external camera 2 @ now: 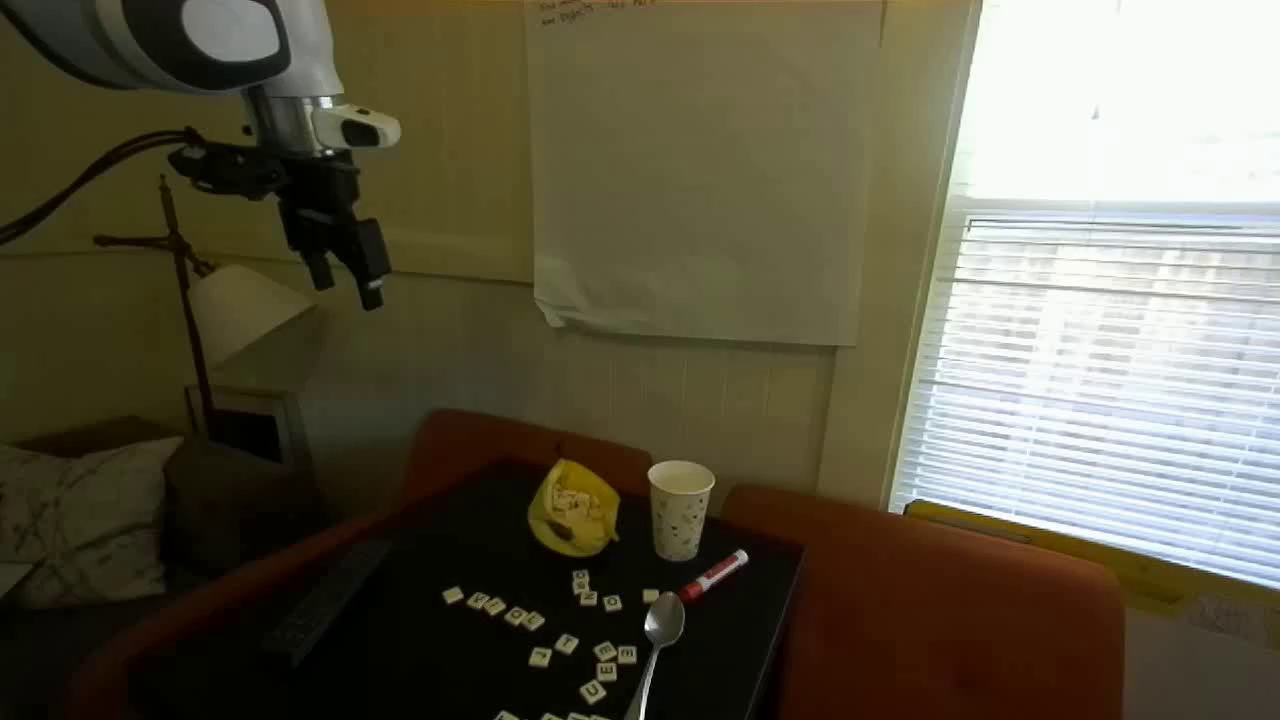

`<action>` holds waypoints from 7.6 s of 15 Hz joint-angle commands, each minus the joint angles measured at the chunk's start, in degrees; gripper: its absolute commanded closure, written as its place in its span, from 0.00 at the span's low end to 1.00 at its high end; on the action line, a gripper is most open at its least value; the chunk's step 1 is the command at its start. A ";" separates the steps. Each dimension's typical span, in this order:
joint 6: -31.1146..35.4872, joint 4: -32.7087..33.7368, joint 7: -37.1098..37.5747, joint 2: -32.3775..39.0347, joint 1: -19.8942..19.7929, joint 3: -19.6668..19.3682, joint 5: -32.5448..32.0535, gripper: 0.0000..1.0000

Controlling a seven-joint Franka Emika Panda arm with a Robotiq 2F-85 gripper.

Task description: Put the marker in the paper cup

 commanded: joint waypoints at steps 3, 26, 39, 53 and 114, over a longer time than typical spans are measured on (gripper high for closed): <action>0.97 -0.32 1.44 0.19 -0.74 0.29 -1.50 0.00; 34.50 -11.98 9.07 8.44 -32.24 2.24 -23.45 0.00; 39.73 -11.23 11.88 16.71 -36.20 4.21 -24.64 0.00; 48.24 -3.62 -2.25 32.08 -38.14 -5.88 -28.47 0.00; 55.39 20.07 0.59 65.13 -24.40 -18.93 -29.88 0.53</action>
